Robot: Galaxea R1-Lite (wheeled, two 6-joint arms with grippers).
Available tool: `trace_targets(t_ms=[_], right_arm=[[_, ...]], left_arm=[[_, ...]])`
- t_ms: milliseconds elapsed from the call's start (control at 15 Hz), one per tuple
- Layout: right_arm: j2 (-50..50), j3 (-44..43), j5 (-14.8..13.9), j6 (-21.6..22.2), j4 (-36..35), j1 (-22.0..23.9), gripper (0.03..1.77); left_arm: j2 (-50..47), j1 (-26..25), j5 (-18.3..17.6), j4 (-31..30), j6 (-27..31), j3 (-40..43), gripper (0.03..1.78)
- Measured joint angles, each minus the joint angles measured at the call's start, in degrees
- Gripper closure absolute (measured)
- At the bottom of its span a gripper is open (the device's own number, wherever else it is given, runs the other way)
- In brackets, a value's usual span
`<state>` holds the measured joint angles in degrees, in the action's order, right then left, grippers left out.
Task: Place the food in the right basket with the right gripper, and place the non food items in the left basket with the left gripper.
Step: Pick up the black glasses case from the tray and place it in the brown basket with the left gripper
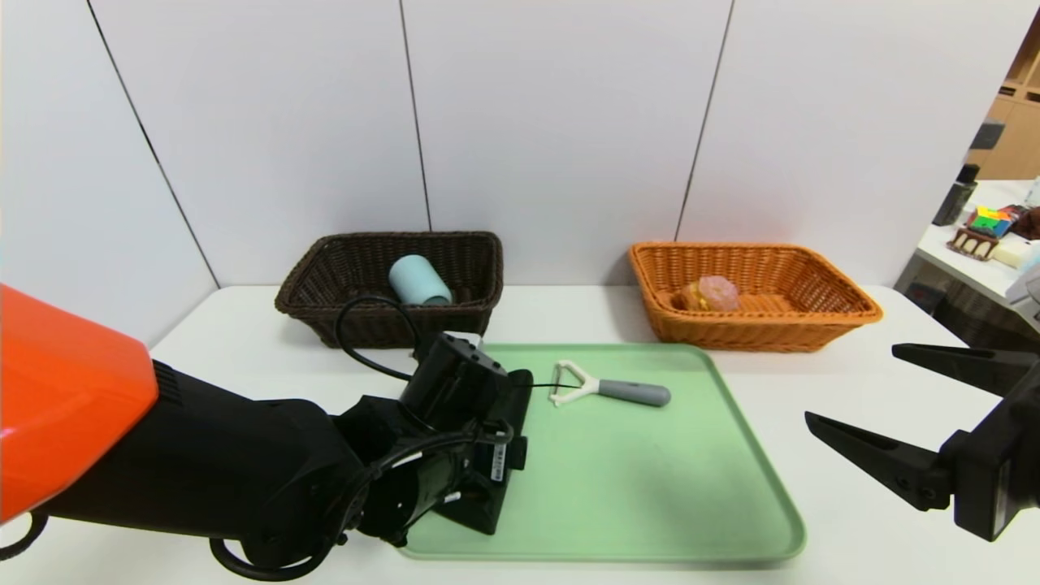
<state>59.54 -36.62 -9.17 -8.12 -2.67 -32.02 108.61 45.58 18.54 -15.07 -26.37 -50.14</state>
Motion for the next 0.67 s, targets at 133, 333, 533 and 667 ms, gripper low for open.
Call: trace_targets(t_ms=[133,333,533,667], right_arm=[[0.11,-0.12,0.05,0.02,-0.02,-0.06,0.11],[0.24,-0.2,0.07,-0.06,-0.02,-0.13,0.11],[0.27,-0.2,0.1,-0.06,0.0,-0.13,0.11],[0.24,-0.2,0.05,-0.09,-0.02,-0.13,0.11]], left_arm=[[0.4,-0.18,-0.05,-0.2,-0.04,0.01,0.12],[1.1,-0.22,0.06,-0.26,-0.04,0.01,0.12],[1.51,-0.29,0.15,-0.23,0.18,0.2,0.28],[1.65,-0.29,0.22,-0.41,0.27,0.23,0.56]])
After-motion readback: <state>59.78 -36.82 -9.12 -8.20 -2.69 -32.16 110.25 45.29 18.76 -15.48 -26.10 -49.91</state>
